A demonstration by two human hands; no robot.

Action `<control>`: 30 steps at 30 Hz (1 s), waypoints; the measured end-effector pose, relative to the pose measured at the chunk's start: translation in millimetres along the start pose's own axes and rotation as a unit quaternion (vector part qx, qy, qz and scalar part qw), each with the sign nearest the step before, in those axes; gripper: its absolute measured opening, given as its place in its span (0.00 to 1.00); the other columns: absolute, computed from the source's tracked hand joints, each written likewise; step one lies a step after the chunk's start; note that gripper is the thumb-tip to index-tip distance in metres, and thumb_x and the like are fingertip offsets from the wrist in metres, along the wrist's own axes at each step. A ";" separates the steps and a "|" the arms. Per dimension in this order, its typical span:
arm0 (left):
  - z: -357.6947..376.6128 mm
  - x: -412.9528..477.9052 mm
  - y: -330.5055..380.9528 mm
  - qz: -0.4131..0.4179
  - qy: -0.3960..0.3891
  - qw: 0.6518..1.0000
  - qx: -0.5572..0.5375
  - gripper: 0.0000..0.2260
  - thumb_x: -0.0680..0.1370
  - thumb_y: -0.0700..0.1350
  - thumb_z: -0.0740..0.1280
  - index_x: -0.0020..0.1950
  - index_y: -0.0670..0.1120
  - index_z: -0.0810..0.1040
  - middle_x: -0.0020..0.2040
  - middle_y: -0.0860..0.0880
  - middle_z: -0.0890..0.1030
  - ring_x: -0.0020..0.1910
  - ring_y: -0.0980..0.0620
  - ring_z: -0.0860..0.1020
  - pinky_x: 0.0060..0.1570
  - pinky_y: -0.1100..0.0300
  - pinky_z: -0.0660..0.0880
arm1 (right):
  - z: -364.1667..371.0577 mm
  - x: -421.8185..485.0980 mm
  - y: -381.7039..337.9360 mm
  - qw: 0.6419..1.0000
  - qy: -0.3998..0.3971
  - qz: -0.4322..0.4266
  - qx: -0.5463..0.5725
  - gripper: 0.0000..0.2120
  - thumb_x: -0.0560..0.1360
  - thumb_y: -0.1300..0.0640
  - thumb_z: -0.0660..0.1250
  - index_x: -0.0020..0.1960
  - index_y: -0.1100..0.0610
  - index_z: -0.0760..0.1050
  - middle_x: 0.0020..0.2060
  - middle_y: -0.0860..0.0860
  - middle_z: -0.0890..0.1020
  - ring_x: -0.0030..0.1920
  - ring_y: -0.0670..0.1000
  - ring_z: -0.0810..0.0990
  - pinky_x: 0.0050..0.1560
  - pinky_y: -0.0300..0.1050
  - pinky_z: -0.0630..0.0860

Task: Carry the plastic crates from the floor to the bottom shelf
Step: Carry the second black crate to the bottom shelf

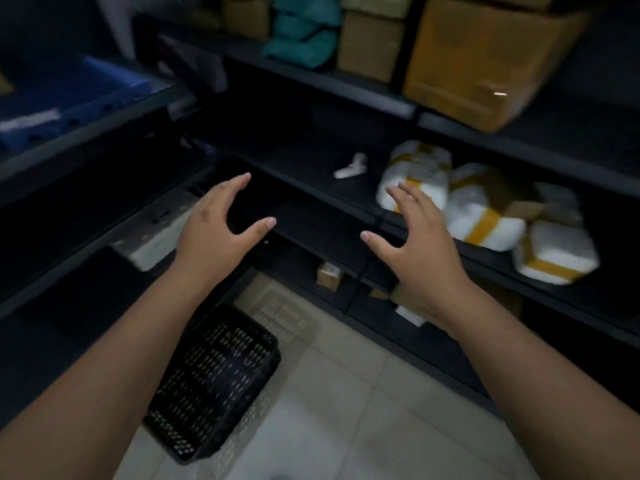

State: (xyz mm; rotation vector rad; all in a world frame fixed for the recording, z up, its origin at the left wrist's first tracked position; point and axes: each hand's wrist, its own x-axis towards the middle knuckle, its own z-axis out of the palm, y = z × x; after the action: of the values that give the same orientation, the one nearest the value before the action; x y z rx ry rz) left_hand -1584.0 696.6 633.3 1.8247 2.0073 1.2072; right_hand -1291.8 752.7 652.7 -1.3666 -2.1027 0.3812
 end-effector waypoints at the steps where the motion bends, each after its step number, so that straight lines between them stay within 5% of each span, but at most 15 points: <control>1: 13.1 -5.2 24.0 0.018 -0.019 1.000 -0.005 0.32 0.73 0.62 0.69 0.75 0.56 0.67 0.70 0.56 0.72 0.68 0.58 0.70 0.64 0.62 0.65 | -26.2 -21.0 14.9 1.000 0.013 0.019 -0.008 0.36 0.72 0.37 0.67 0.75 0.47 0.61 0.75 0.45 0.62 0.74 0.46 0.59 0.73 0.45 0.59; 7: 93.6 -54.7 192.4 0.129 -0.126 0.983 -0.044 0.34 0.71 0.67 0.67 0.74 0.57 0.67 0.71 0.56 0.72 0.69 0.55 0.70 0.64 0.58 0.67 | -186.4 -176.4 98.9 0.984 0.090 0.147 -0.049 0.38 0.71 0.37 0.68 0.76 0.46 0.59 0.76 0.45 0.61 0.75 0.45 0.58 0.71 0.41 0.54; 14: 205.6 -166.2 407.2 0.259 -0.252 0.928 -0.096 0.34 0.71 0.69 0.65 0.74 0.59 0.65 0.72 0.54 0.72 0.70 0.50 0.69 0.65 0.47 0.70 | -349.7 -411.6 168.8 0.922 0.200 0.308 -0.120 0.39 0.70 0.34 0.66 0.76 0.44 0.57 0.75 0.42 0.60 0.75 0.44 0.56 0.72 0.43 0.57; 22: 323.0 -310.6 593.4 0.400 -0.401 0.807 -0.168 0.34 0.71 0.68 0.66 0.74 0.59 0.65 0.68 0.64 0.68 0.65 0.65 0.65 0.63 0.57 0.66 | -446.7 -636.1 195.8 0.792 0.332 0.492 -0.139 0.40 0.69 0.32 0.66 0.76 0.43 0.57 0.75 0.42 0.60 0.74 0.46 0.58 0.73 0.50 0.62; 30: 435.3 -411.0 721.9 0.465 -0.521 0.686 -0.205 0.37 0.68 0.70 0.67 0.74 0.58 0.66 0.70 0.56 0.71 0.68 0.55 0.70 0.61 0.53 0.70 | -479.4 -777.2 219.0 0.633 0.417 0.638 -0.135 0.37 0.71 0.38 0.68 0.76 0.46 0.60 0.74 0.47 0.64 0.74 0.51 0.63 0.71 0.52 0.66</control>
State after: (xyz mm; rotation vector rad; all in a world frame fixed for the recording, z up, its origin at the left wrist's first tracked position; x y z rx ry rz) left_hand -675.8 464.3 661.1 2.4033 0.1278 0.3544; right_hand -607.4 109.7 658.7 -2.4022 -0.1760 -0.1039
